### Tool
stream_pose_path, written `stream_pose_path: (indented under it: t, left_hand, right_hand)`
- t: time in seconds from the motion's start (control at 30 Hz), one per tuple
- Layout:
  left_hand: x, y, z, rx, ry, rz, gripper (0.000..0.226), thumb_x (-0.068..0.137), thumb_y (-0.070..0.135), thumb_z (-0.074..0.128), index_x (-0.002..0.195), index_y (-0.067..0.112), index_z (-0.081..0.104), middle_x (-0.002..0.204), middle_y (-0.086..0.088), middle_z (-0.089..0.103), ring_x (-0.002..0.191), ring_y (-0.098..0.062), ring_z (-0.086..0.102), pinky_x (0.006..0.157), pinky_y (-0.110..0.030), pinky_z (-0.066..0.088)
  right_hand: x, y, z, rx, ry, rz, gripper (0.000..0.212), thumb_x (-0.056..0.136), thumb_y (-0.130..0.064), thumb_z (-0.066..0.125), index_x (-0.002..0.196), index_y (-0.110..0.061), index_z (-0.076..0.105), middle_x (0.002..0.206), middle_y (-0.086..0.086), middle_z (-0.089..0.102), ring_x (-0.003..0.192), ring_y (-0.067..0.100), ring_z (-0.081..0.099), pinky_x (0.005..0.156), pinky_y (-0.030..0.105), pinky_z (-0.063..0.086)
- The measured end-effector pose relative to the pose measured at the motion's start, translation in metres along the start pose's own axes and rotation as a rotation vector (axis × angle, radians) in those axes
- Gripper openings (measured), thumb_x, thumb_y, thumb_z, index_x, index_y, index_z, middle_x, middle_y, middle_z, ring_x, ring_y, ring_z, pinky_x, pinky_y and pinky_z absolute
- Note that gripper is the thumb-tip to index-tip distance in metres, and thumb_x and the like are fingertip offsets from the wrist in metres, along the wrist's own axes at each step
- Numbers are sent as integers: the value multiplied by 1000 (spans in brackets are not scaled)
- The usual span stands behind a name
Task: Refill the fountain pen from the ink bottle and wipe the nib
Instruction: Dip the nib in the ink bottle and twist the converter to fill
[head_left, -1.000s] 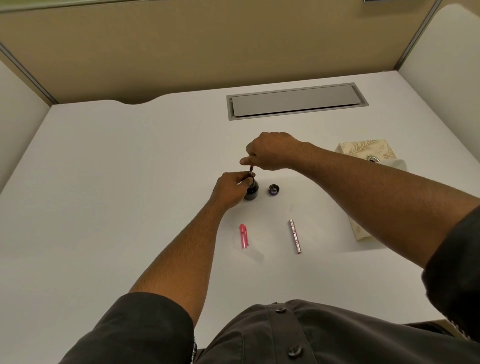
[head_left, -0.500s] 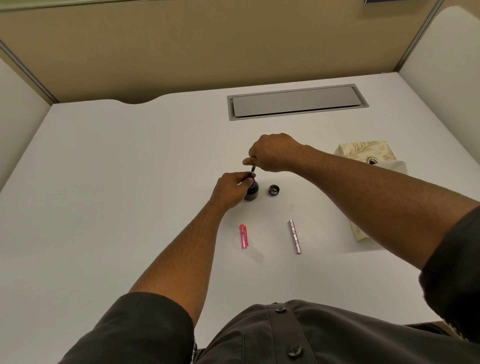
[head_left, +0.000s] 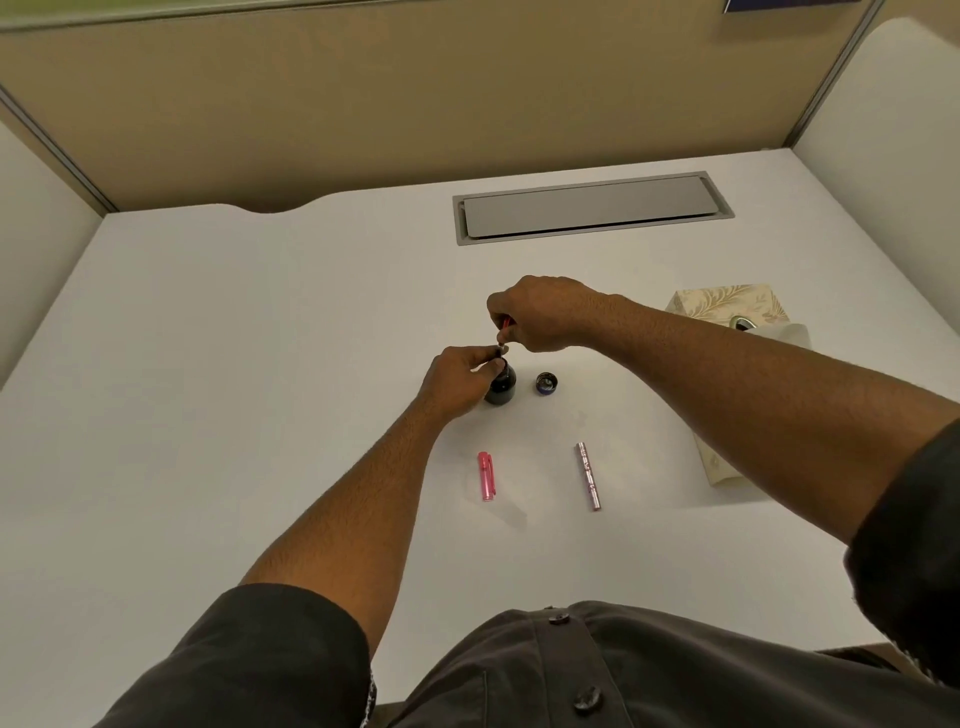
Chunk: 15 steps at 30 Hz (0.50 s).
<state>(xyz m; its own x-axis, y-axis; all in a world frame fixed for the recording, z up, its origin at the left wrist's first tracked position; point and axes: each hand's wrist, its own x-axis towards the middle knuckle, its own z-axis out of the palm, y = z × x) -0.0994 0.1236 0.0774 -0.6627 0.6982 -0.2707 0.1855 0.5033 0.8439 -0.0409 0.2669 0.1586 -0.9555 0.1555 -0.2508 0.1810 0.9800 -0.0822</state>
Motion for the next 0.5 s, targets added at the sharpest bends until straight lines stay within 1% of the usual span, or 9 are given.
stream_pose_path:
  t: [0.1,0.17,0.27,0.37,0.5]
  left_hand:
    - [-2,4,-3,6,8,-1,32,93,28,58,124,25,66,130,-1,64,121,-16,55,91,-25,39]
    - [-3,5,-4,9,16,1,32,93,29,58,124,26,66,130,-1,63,121,-16,55,90,-25,39]
    - [-5,8,-5,2,25,9,31,93,29,58,123,25,66,131,-1,63,122,-16,55,92,-26,40]
    - [-5,10,-5,-11,23,23,29,94,29,58,121,24,67,130,-1,63,123,-16,55,95,-27,40]
    - [-5,16,-5,-6,16,39,27,94,31,57,118,25,68,127,2,65,120,-14,57,100,-33,43]
  right_hand:
    - [-1,-1,-2,39,18,5,18,97,-30,56,109,-17,57,92,-2,56,82,17,55,67,30,43]
    - [-2,-1,-4,62,29,3,19,97,-31,56,109,-17,57,93,-2,57,84,17,56,68,31,45]
    - [-3,-1,-5,90,46,2,20,96,-32,57,108,-17,58,97,1,61,85,17,56,69,31,45]
    - [-5,0,-7,134,76,5,20,96,-32,57,108,-15,58,101,3,64,85,18,56,66,29,41]
    - [-9,3,-9,190,123,30,21,96,-32,58,109,-15,59,106,4,67,87,18,57,66,28,41]
